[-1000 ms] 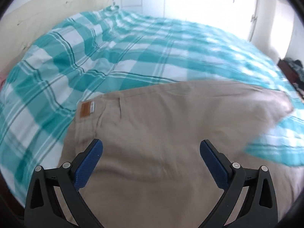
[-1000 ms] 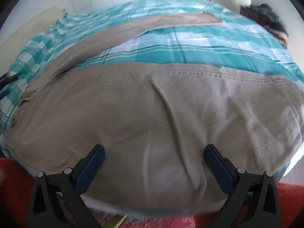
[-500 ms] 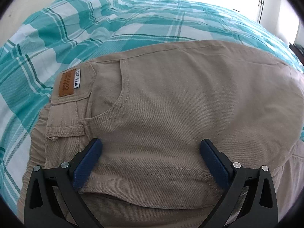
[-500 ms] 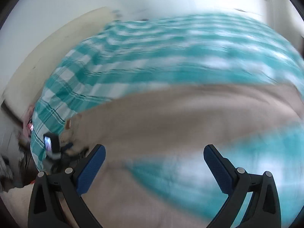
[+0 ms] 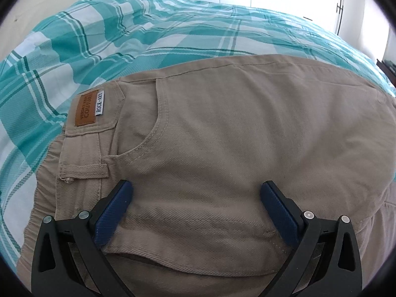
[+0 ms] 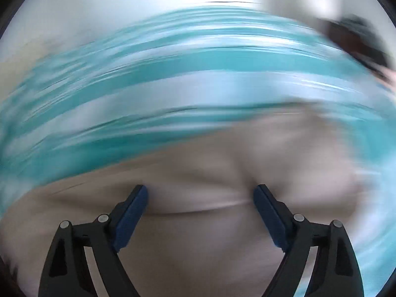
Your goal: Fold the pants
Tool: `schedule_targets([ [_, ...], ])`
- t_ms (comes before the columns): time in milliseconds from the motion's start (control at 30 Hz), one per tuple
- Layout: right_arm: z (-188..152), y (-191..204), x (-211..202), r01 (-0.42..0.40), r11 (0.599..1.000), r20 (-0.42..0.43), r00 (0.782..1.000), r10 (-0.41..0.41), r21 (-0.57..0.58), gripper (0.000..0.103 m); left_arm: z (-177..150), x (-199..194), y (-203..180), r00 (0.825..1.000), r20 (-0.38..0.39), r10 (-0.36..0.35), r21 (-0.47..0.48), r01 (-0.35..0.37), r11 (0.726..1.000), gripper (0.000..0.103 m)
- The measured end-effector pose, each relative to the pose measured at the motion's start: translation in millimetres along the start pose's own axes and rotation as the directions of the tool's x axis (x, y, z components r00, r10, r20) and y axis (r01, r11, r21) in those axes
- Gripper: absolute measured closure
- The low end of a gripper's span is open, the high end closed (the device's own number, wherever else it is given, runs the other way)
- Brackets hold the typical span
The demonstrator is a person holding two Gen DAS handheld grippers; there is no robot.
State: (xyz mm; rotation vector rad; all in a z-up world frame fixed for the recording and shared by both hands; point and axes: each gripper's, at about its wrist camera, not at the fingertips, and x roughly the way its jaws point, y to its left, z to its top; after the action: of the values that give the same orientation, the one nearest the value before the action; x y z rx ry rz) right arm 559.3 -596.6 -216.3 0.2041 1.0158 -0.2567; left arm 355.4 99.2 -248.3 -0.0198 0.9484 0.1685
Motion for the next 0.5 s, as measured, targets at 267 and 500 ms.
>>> schedule_targets([
  [267,-37,-135,-39,-0.353,0.858,0.133,0.935,0.328,0.374,0.015,1,1,0,1.000,0.001,0.003,0.001,-0.003,1.000,0.001],
  [500,-46,-152,-8,-0.387,0.710,0.212,0.921,0.326,0.589,0.088,3,3,-1,1.000,-0.007,0.015,0.008,-0.015,1.000,0.001],
])
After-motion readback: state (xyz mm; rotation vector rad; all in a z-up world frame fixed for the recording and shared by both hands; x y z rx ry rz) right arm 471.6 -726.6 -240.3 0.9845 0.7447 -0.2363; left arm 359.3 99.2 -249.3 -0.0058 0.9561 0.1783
